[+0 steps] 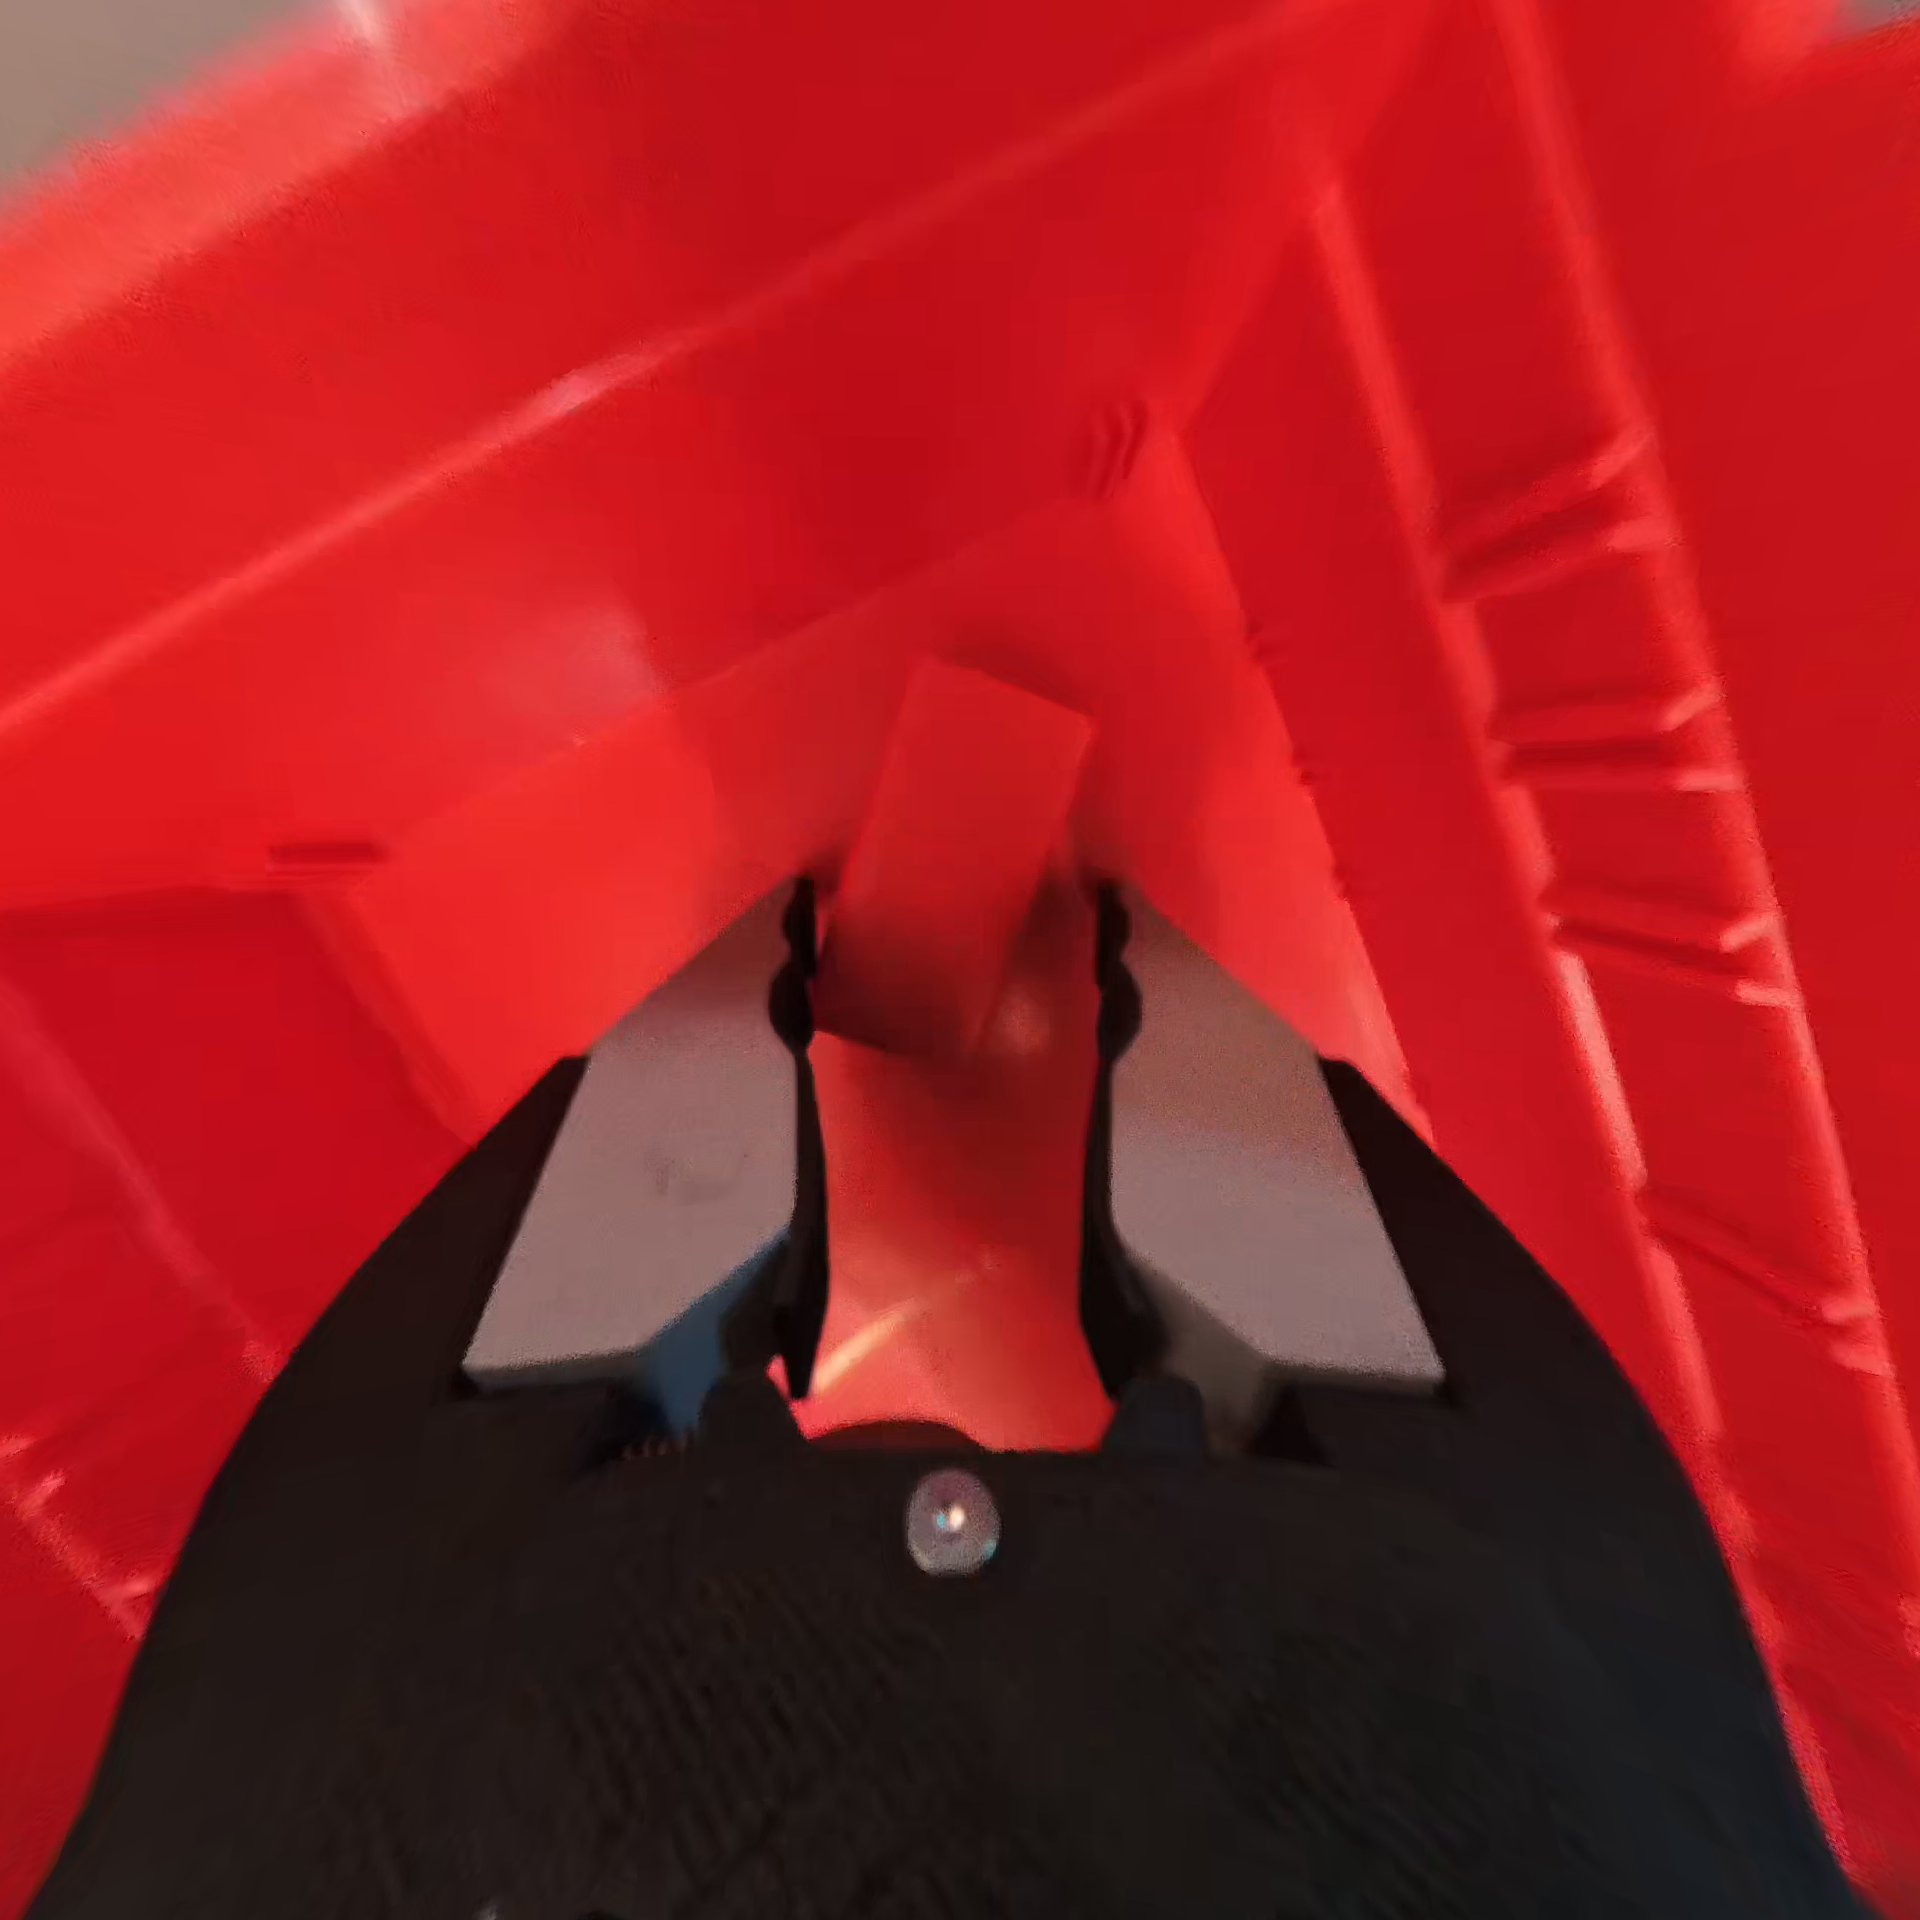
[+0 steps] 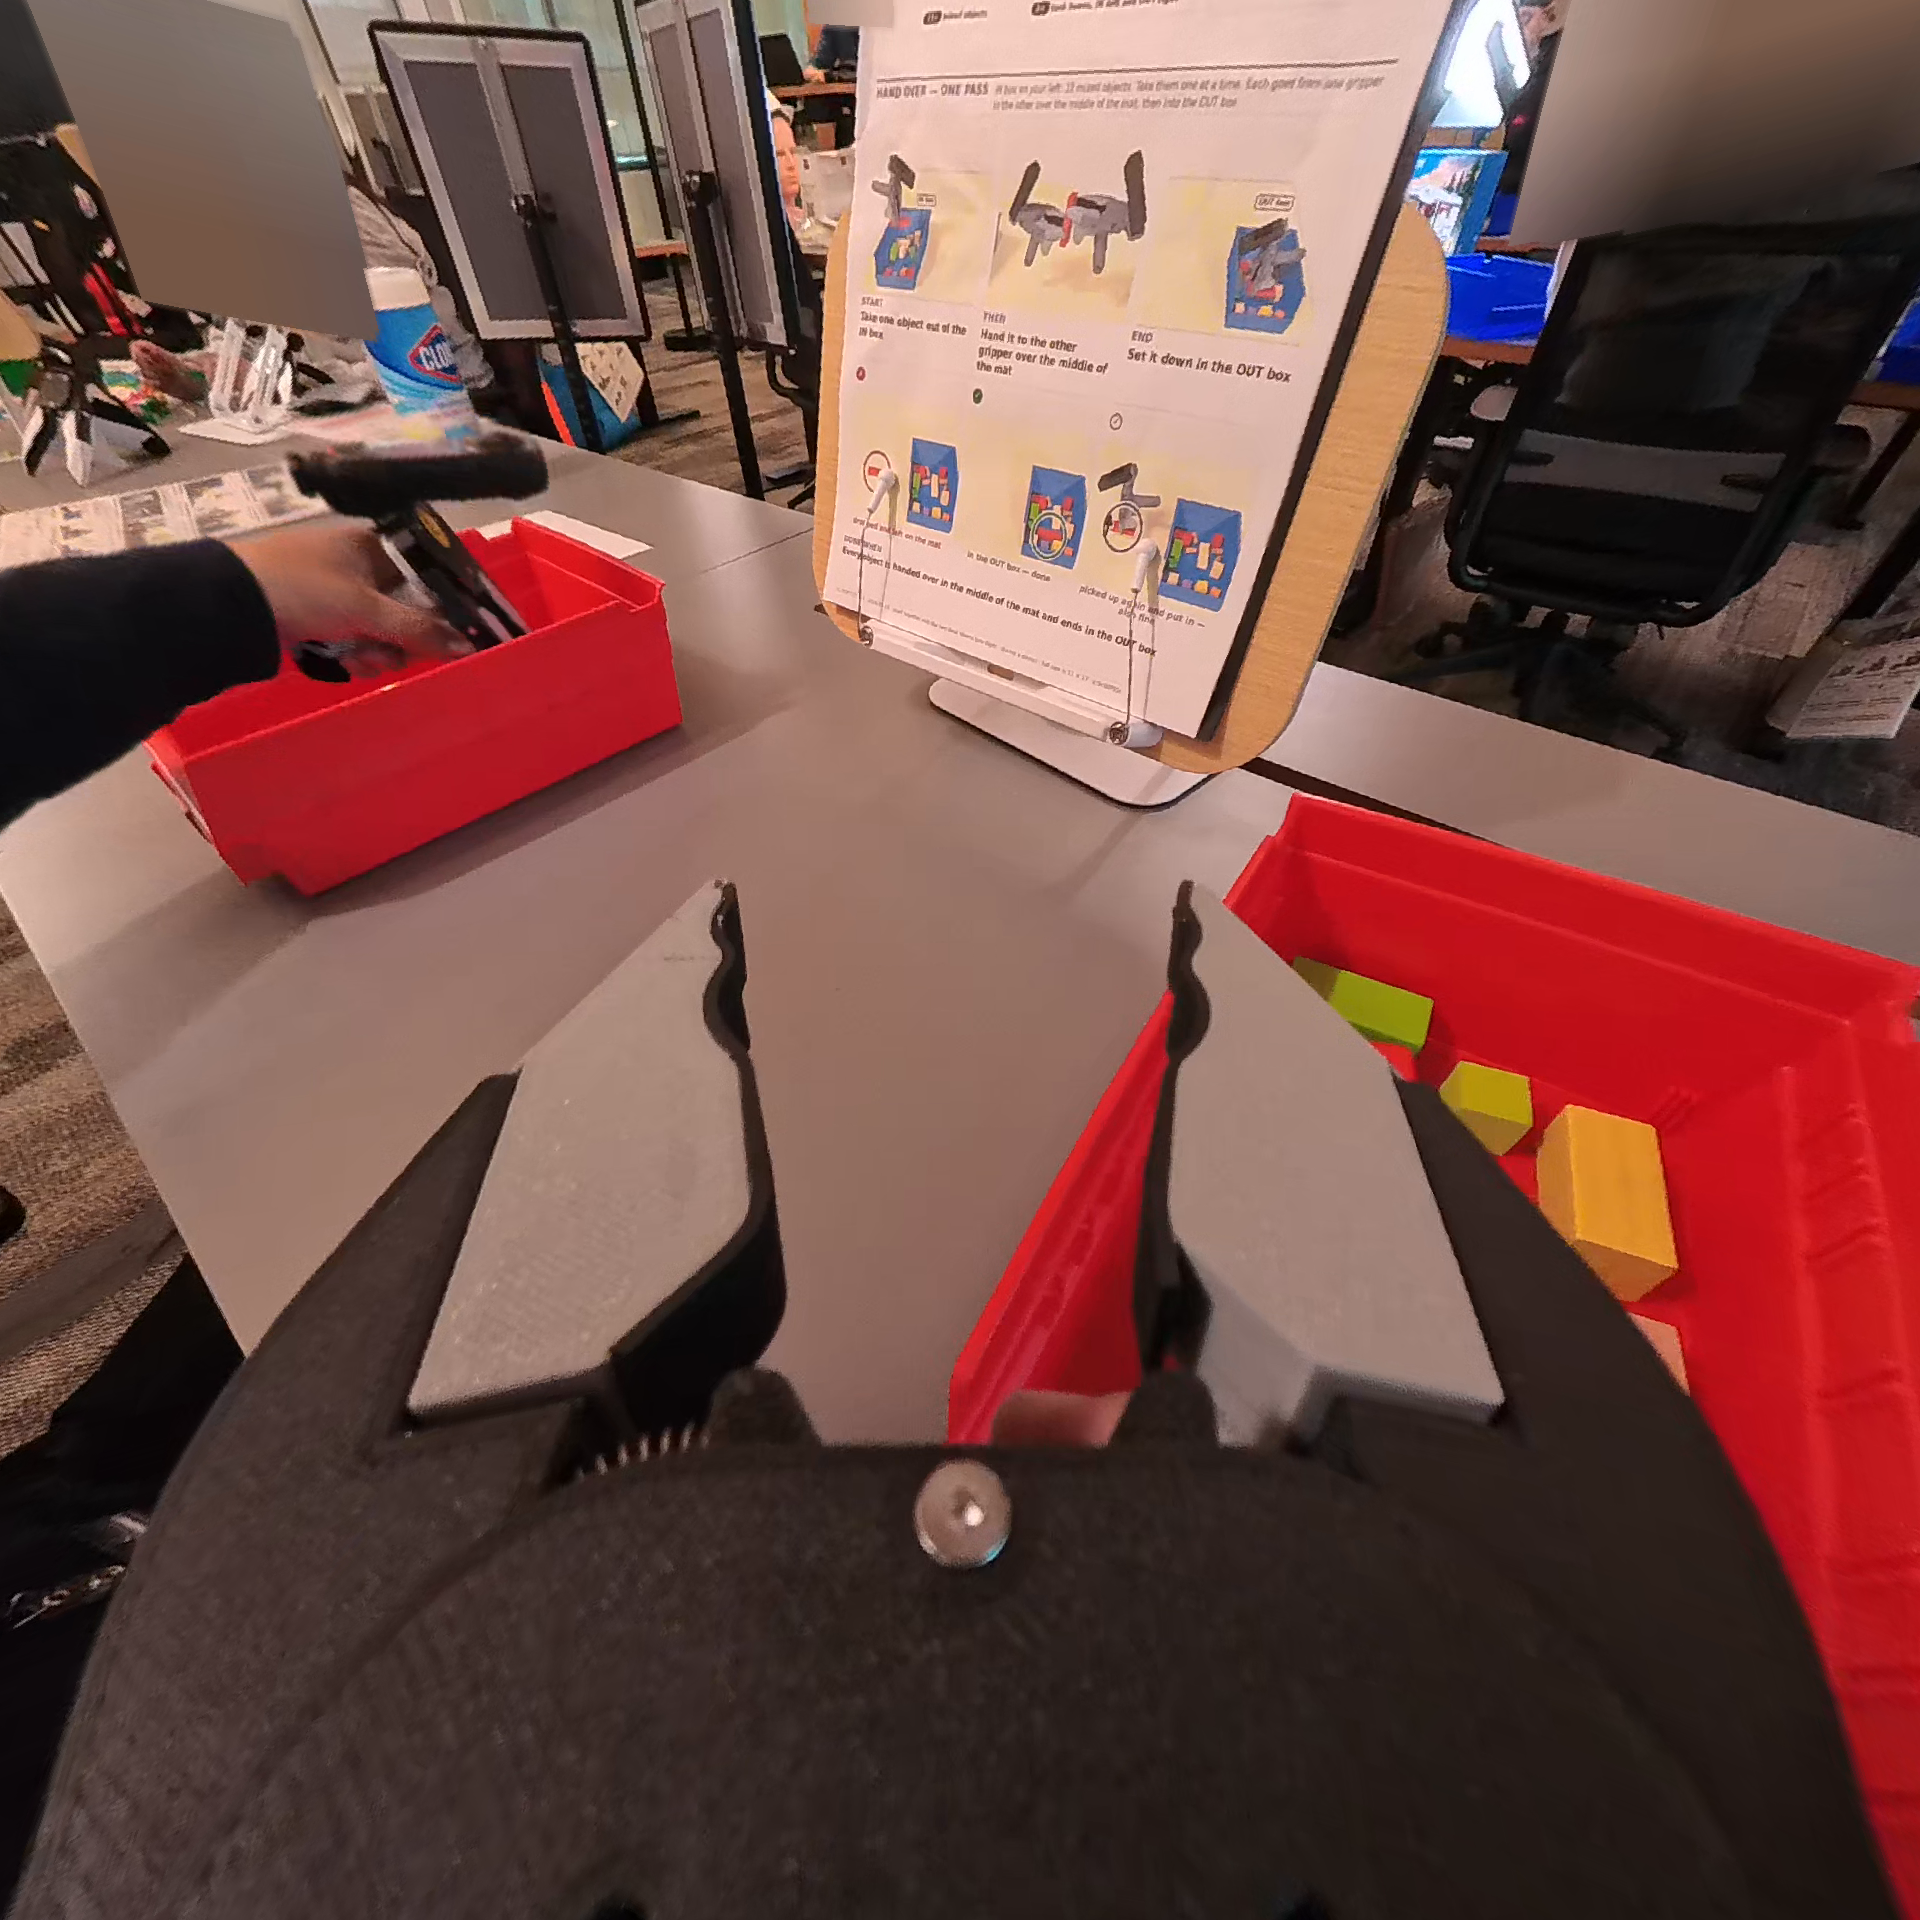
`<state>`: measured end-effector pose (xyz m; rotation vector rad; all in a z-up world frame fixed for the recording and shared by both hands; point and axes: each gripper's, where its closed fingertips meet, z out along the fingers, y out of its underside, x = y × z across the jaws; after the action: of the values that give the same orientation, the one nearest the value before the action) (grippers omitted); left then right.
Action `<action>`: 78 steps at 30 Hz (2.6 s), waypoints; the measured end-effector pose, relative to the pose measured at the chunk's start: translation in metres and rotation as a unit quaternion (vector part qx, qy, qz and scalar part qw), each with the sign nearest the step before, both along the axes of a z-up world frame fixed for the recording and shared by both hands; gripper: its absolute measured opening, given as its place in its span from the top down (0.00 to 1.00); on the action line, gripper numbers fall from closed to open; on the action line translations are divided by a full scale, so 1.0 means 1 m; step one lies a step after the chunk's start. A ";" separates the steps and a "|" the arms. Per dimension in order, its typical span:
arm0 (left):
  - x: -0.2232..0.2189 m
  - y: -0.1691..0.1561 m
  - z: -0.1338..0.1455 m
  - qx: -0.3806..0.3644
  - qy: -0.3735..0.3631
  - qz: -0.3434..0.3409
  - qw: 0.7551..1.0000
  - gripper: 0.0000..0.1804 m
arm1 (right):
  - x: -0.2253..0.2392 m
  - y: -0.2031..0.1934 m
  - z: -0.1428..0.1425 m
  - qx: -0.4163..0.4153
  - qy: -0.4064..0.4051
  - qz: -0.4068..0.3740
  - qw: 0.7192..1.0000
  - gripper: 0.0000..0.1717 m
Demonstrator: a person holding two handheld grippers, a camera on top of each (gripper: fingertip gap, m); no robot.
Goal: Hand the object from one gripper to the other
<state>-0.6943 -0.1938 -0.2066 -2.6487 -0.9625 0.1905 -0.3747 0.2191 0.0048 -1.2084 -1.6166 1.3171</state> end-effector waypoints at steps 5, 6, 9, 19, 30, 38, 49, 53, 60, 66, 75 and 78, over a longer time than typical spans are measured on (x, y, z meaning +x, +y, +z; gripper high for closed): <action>0.004 -0.007 0.009 -0.018 0.035 -0.032 0.999 0.83 | 0.003 -0.008 -0.003 0.001 -0.004 0.017 1.000 0.54; 0.006 -0.008 0.018 -0.023 0.061 -0.041 0.997 0.83 | 0.003 -0.011 -0.004 0.000 -0.007 0.025 1.000 0.54; 0.018 0.000 0.072 -0.008 0.175 -0.048 0.983 0.83 | 0.003 -0.027 -0.006 -0.018 -0.011 0.058 0.998 0.55; 0.233 0.155 0.194 0.090 0.478 -0.238 0.841 0.83 | -0.003 -0.143 -0.010 -0.124 -0.019 0.200 0.972 0.54; 0.330 0.231 0.168 0.156 0.541 -0.338 0.754 0.83 | 0.012 -0.208 -0.043 -0.130 -0.082 0.296 0.943 0.80; 0.298 0.212 0.144 0.173 0.426 -0.293 0.838 0.75 | -0.015 -0.142 -0.044 -0.060 -0.056 0.173 0.981 0.80; 0.251 0.159 0.159 0.234 0.368 -0.182 0.881 0.74 | 0.038 0.166 -0.104 0.109 -0.301 -0.189 0.928 0.80; 0.253 0.157 0.161 0.225 0.374 -0.182 0.881 0.74 | 0.051 0.193 -0.132 0.208 -0.405 -0.223 0.862 0.80; 0.254 0.147 0.165 0.211 0.388 -0.179 0.879 0.74 | 0.054 0.191 -0.187 0.192 -0.563 -0.174 0.784 0.80; 0.250 0.134 0.173 0.236 0.381 -0.160 0.879 0.74 | 0.023 0.139 -0.188 -0.022 -0.524 -0.070 0.849 0.80; 0.246 0.130 0.172 0.240 0.373 -0.148 0.884 0.74 | 0.055 0.190 -0.191 0.119 -0.542 -0.169 0.815 0.80; 0.245 0.130 0.168 0.235 0.365 -0.148 0.889 0.73 | 0.059 0.190 -0.190 0.142 -0.550 -0.172 0.805 0.80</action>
<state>-0.4490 -0.0633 -0.0388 -1.9709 -0.2913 0.7153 -0.3157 0.4093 -0.1856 -2.1154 -2.0500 0.0067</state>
